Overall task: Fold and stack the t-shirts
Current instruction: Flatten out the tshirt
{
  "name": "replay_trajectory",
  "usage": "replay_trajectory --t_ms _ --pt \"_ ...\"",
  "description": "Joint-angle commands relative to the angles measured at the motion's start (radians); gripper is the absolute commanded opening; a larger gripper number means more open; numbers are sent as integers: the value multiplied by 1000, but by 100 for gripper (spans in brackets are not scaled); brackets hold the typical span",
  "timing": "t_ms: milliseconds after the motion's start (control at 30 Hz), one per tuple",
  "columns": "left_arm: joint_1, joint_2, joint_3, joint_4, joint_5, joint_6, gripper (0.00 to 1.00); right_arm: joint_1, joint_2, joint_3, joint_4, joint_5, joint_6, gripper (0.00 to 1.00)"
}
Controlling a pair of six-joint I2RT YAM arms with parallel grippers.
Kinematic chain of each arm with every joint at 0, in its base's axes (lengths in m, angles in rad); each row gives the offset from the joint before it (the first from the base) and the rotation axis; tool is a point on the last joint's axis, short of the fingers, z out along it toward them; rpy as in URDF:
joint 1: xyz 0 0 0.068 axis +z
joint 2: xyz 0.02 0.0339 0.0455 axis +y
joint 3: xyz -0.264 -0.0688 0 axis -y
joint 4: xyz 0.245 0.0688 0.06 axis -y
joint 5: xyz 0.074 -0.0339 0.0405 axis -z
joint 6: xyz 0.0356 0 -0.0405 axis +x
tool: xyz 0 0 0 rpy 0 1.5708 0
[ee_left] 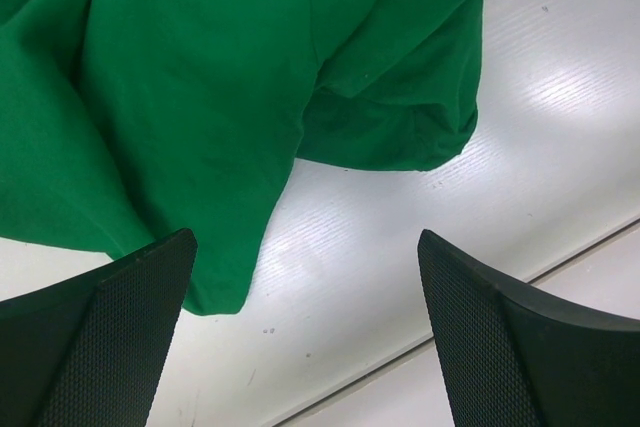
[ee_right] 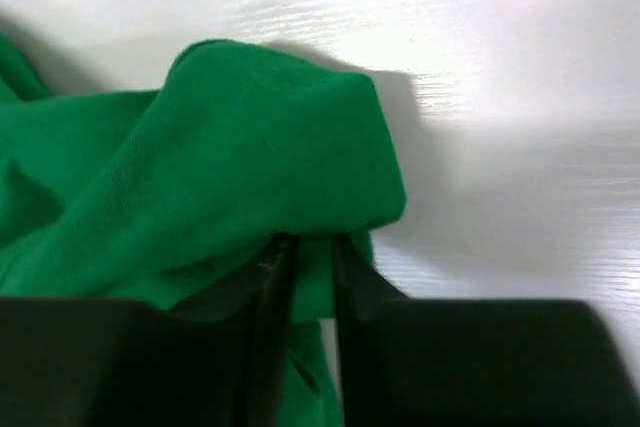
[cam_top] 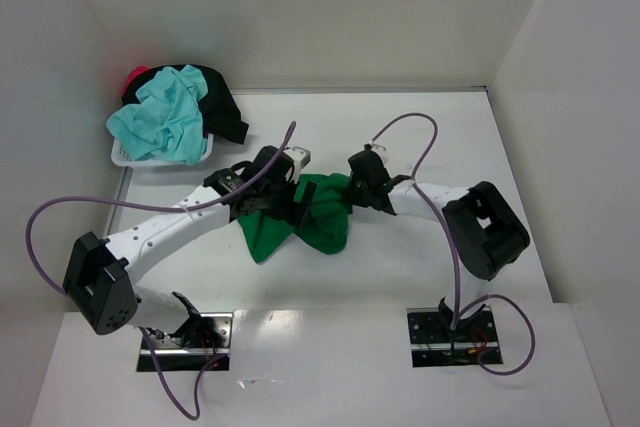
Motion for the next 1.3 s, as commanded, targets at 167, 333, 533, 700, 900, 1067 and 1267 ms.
replay_trajectory --t_ms 167,333,533,700,900,1067,1267 --pt "0 -34 -15 -2 13 -8 99 -7 64 83 40 14 3 0" --pt "0 -43 -15 -2 13 -17 99 -16 -29 118 -27 101 -6 0" --pt "0 -43 -33 -2 22 -17 99 -154 -199 118 -72 71 -34 0" --pt "0 -63 -42 -2 22 -17 99 -221 -274 97 -128 63 -61 0" --pt "0 -54 -42 7 41 -26 99 -243 -273 20 -106 30 -43 0" --pt "-9 -31 -51 25 80 -46 99 -243 -255 29 -96 11 -43 0" --pt "-75 60 -51 74 -33 -90 99 -243 -310 131 -115 -99 -61 0"
